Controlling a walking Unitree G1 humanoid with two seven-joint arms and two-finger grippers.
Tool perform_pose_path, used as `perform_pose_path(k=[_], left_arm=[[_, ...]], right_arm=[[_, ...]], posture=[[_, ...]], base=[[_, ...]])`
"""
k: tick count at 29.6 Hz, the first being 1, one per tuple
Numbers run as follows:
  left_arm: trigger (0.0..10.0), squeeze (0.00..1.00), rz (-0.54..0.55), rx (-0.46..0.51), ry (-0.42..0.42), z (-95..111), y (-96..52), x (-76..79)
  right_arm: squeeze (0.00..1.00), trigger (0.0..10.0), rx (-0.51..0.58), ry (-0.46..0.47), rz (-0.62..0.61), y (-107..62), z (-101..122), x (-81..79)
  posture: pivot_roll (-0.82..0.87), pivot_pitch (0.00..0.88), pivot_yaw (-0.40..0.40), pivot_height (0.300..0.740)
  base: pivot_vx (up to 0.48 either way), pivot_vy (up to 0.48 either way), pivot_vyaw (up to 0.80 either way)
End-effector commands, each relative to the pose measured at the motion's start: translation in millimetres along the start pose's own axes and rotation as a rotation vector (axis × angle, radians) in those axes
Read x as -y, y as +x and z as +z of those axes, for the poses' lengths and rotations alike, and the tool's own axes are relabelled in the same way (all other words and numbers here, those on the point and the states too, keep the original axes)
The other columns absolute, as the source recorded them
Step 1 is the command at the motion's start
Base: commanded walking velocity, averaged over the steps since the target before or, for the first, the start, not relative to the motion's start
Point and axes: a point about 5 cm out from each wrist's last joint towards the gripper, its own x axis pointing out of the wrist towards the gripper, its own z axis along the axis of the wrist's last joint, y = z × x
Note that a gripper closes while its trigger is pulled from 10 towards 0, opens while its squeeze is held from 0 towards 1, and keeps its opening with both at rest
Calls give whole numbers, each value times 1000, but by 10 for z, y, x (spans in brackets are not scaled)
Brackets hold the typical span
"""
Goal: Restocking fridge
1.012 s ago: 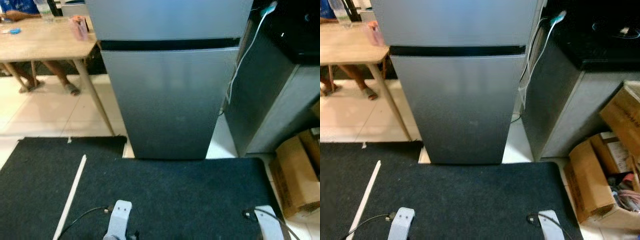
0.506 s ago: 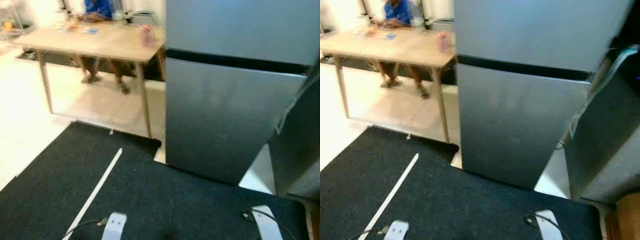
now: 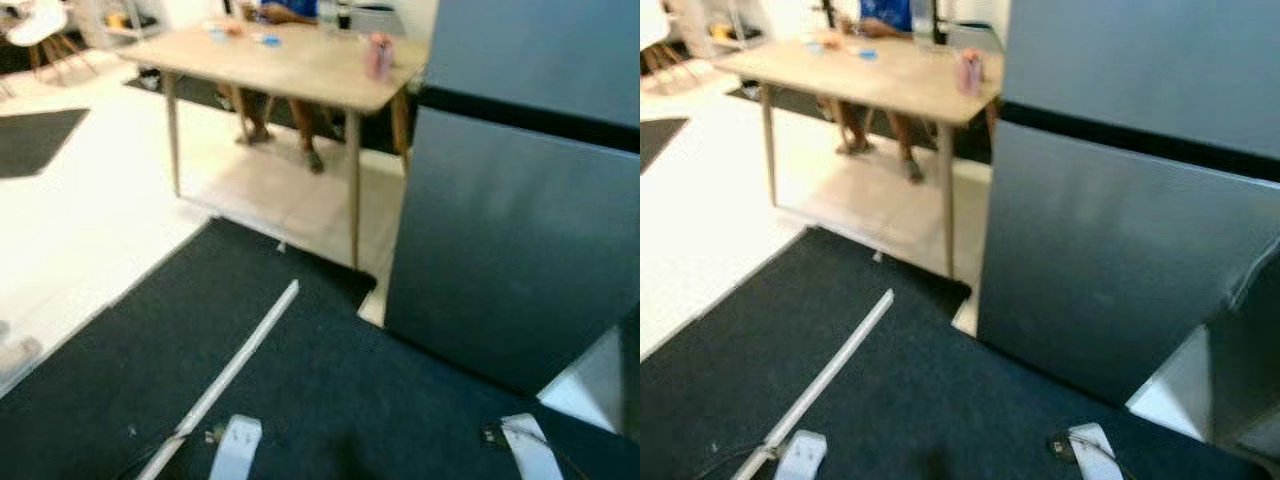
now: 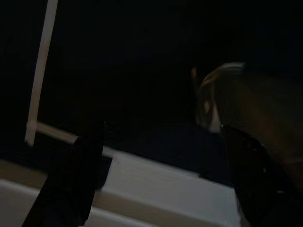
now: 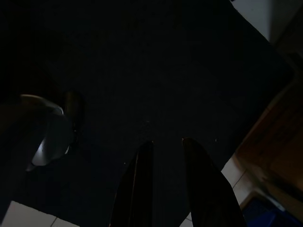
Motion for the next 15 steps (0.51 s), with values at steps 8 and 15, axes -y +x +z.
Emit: perform_pose_path(k=[8,15], left_arm=[[10000,0,-13,-10,39,2,2,10],[10000,0,-13,-11,95,37,-2,-40]], right_arm=[[0,10000,-28,-45,-11,-7,-82,1],[0,10000,-39,-90,-2,-9,-114,-33]], posture=[[-9,0,-1,740],[-13,0,0,740]], base=[[0,0,0],[0,0,0]])
